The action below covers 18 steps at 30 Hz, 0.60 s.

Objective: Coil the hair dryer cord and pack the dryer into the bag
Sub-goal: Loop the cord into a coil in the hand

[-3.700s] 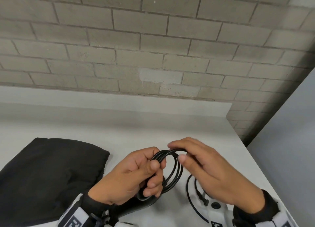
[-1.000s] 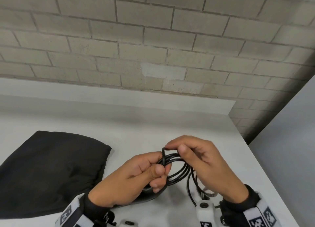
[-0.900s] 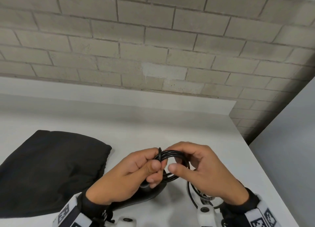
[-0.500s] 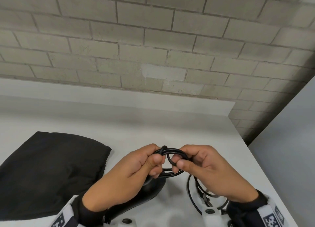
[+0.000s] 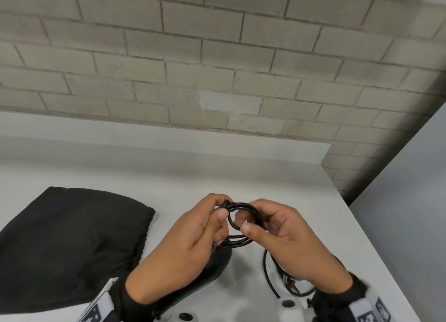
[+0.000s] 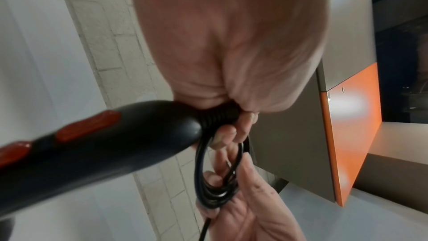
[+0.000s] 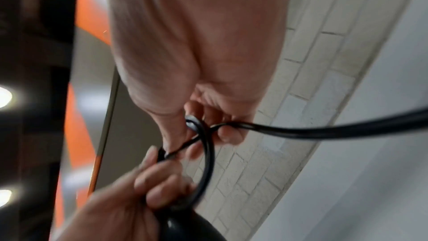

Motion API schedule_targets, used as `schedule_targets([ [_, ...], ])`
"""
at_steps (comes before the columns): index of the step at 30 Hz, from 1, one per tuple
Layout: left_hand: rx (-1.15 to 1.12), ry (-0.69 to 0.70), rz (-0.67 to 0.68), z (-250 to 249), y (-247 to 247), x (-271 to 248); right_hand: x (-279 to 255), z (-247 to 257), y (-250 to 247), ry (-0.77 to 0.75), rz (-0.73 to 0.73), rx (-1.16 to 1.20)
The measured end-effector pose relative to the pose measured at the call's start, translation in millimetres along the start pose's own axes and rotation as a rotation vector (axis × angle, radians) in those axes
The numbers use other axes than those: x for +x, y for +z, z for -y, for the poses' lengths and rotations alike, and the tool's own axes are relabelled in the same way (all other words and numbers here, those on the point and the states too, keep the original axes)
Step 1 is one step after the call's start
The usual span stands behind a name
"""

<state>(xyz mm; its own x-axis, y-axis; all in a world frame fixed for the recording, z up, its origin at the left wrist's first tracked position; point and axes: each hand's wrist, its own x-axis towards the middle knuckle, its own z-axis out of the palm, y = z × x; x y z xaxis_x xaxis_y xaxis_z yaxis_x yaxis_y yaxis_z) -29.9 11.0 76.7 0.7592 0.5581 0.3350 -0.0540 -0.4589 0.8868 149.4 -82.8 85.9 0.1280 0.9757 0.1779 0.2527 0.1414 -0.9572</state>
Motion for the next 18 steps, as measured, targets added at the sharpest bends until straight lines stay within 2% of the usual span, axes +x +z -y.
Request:
schedule_targets([
  [3,-0.034,-0.023,-0.067,0.9,-0.8,2.6,-4.8,-10.2,16.8,-0.167,-0.237,-0.19],
  [6,-0.079,-0.048,-0.083,1.9,-1.8,3.6,-6.6,-25.3,28.3,-0.407,-0.375,-0.508],
  [7,-0.087,-0.05,-0.08,2.2,-1.7,3.5,-6.4,-28.4,30.2,-0.444,-0.4,-0.631],
  [11,-0.037,-0.033,-0.118,3.0,-0.5,4.0,-7.0,-26.9,35.5,-0.411,-0.552,-0.971],
  [14,-0.029,-0.033,-0.167,1.5,2.9,5.0,-7.9,-15.4,41.6,-0.432,-0.591,-0.984],
  [16,-0.024,-0.028,-0.184,0.5,5.3,6.2,-7.9,-11.9,47.5,-0.426,-0.547,-0.869],
  [18,0.012,-0.022,-0.197,0.7,6.3,7.4,-7.7,-9.5,53.4,-0.359,-0.522,-0.731],
])
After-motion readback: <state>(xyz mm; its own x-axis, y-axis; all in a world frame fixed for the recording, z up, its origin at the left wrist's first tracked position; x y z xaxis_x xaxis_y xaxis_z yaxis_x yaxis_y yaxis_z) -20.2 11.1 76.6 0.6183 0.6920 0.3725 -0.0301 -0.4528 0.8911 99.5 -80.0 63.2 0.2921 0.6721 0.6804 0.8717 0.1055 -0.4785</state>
